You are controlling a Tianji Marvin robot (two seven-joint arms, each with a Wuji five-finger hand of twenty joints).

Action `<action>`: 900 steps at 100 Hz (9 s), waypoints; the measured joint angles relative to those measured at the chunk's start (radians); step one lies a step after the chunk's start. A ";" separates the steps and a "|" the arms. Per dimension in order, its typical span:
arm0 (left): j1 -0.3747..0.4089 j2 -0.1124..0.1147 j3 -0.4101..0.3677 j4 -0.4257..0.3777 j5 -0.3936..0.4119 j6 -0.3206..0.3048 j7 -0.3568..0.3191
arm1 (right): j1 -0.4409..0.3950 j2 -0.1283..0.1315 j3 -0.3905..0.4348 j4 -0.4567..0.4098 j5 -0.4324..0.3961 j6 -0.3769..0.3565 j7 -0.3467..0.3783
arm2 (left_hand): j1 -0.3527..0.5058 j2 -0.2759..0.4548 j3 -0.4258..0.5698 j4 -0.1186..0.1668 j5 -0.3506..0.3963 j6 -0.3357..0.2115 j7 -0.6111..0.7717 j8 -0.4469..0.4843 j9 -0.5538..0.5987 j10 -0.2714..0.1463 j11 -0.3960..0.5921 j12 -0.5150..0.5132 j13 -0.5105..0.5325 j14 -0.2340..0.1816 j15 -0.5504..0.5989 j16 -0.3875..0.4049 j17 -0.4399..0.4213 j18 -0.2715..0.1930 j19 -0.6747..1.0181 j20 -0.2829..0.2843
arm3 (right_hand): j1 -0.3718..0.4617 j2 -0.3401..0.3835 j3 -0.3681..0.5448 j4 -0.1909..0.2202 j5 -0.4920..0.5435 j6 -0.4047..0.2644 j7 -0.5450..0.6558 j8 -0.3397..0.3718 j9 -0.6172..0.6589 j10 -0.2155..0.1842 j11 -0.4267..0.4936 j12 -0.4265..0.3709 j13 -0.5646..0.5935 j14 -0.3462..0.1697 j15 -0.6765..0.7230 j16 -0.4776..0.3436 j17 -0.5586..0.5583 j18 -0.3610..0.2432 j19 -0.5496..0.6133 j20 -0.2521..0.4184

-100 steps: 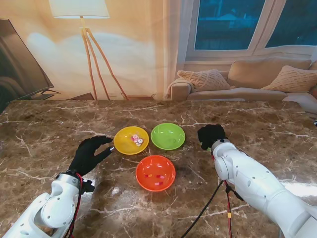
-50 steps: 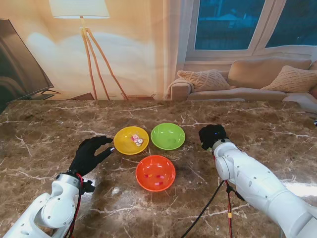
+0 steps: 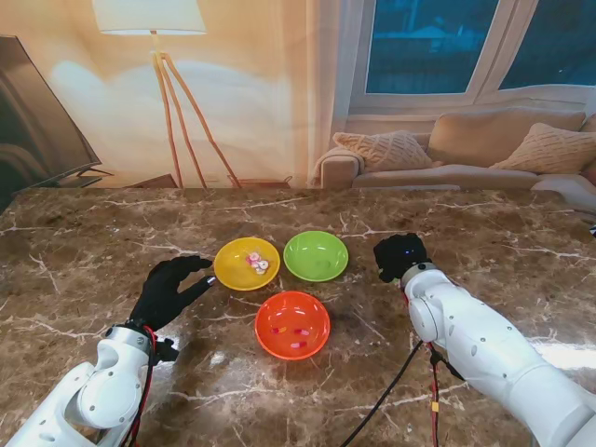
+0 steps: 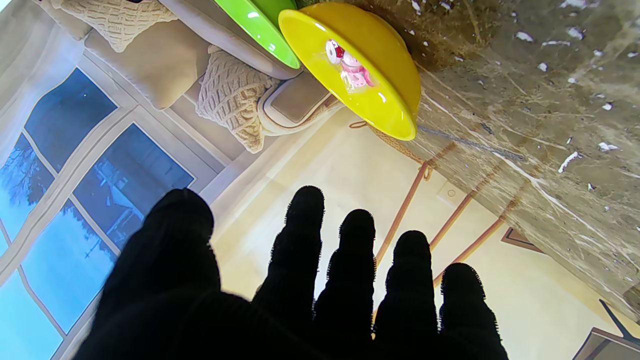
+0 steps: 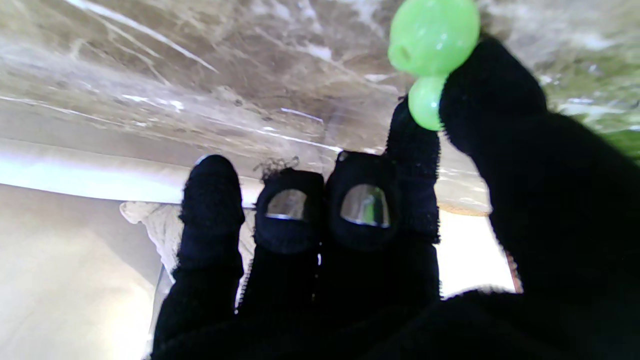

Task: Portion candies into small dishes

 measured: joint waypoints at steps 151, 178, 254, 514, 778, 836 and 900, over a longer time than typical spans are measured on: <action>0.004 -0.001 -0.008 0.001 0.000 -0.008 0.009 | 0.013 -0.070 -0.015 -0.191 0.069 -0.073 -0.053 | 0.000 0.000 0.000 0.000 0.000 0.000 0.000 0.000 0.000 0.000 0.000 0.000 0.000 0.000 0.000 0.000 0.000 0.000 -0.009 0.000 | -0.031 -0.015 0.059 0.038 0.014 0.056 -0.258 -0.103 -0.026 -0.003 -0.080 -0.014 -0.025 0.000 -0.042 0.000 -0.001 -0.002 -0.032 -0.011; 0.005 0.000 -0.008 0.001 0.001 -0.008 0.008 | -0.024 -0.062 0.047 -0.214 0.025 -0.076 -0.043 | 0.000 0.000 0.000 0.000 0.000 0.000 0.000 0.000 0.000 0.000 0.000 0.000 0.000 0.000 0.000 0.000 0.000 0.000 -0.009 0.000 | -0.031 -0.015 0.060 0.050 0.015 0.056 -0.281 -0.062 -0.036 -0.004 -0.081 -0.015 -0.029 0.000 -0.043 0.000 -0.008 -0.002 -0.033 -0.011; 0.003 -0.001 -0.004 0.002 0.008 -0.010 0.013 | -0.254 0.047 0.352 -0.360 -0.154 -0.104 0.131 | 0.000 0.000 0.000 0.000 0.000 0.000 0.000 0.000 0.000 0.000 0.000 0.000 0.000 0.000 0.000 0.000 0.000 0.000 -0.010 0.000 | -0.094 -0.103 0.121 0.112 -0.200 0.043 -0.530 0.029 -0.093 -0.038 -0.073 -0.017 -0.063 -0.002 -0.068 0.000 -0.025 -0.011 -0.071 -0.013; 0.001 0.001 0.002 0.001 0.003 -0.007 -0.006 | -0.157 0.023 0.217 -0.093 -0.007 -0.075 0.000 | 0.000 0.000 0.000 0.000 0.000 0.000 0.000 0.000 0.000 0.000 0.000 0.000 0.000 0.000 0.000 0.000 -0.001 0.000 -0.022 0.000 | -0.026 -0.067 0.086 0.033 -0.036 -0.015 -0.177 0.157 0.039 -0.023 -0.019 -0.024 0.004 -0.001 -0.031 0.000 0.039 -0.010 -0.032 -0.013; -0.001 0.002 0.004 0.002 0.001 -0.007 -0.010 | -0.208 0.010 0.309 -0.248 -0.010 -0.185 -0.058 | 0.000 0.000 0.000 0.000 0.000 0.000 0.000 0.000 0.000 0.000 0.000 0.000 0.000 0.000 0.000 0.000 -0.001 0.000 -0.023 0.000 | -0.003 0.014 0.023 0.008 0.012 -0.069 -0.026 0.087 0.062 0.005 0.032 0.011 0.015 0.000 -0.017 0.000 0.024 -0.010 -0.018 -0.013; -0.001 0.001 0.002 0.003 0.001 -0.009 -0.006 | -0.058 -0.059 0.114 -0.215 0.137 -0.138 -0.073 | 0.000 0.000 0.000 0.000 0.000 0.000 0.000 0.000 0.000 0.000 0.000 0.000 0.000 0.000 0.000 0.000 -0.001 0.000 -0.024 0.000 | -0.003 0.010 0.023 0.008 0.012 -0.076 -0.026 0.075 0.062 0.005 0.032 0.011 0.015 0.000 -0.017 0.000 0.024 -0.009 -0.018 -0.013; -0.001 0.001 0.000 0.003 -0.003 -0.010 -0.005 | -0.010 -0.088 0.050 -0.148 0.177 -0.102 -0.042 | 0.000 0.000 0.000 0.000 0.000 0.000 0.000 0.000 0.000 0.000 0.000 0.000 0.000 0.000 0.000 0.000 -0.001 0.000 -0.025 0.000 | -0.085 0.030 0.063 0.112 -0.007 0.038 -0.389 0.105 0.010 -0.001 -0.057 -0.015 -0.011 0.000 -0.043 0.000 0.001 0.001 -0.032 -0.013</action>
